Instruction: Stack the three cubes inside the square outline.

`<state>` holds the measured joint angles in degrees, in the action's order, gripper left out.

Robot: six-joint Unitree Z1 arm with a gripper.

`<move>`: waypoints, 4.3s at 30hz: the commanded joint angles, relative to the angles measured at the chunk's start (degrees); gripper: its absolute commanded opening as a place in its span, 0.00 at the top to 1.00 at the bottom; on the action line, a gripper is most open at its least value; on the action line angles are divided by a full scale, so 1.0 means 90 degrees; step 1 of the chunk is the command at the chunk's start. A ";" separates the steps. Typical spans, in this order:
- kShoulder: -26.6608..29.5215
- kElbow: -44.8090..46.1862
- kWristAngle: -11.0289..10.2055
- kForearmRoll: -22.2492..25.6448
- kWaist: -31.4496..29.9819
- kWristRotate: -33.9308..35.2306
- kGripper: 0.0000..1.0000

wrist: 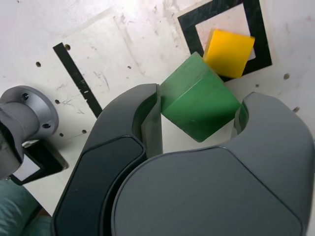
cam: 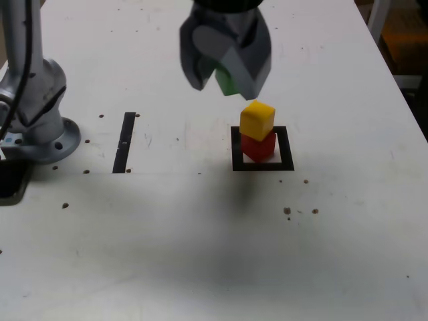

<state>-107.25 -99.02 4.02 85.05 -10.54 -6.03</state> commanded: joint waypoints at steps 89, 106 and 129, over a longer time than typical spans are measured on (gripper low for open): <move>-0.2776 -0.1563 -0.0074 -0.0642 0.2255 -0.3691 0.24; -0.3032 -0.1590 0.0123 -0.0982 0.2313 -0.3695 0.62; -0.1648 -0.1117 0.0029 -0.0756 0.2094 -0.3146 0.84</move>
<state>-124.02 -109.49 4.56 77.60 8.79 -35.10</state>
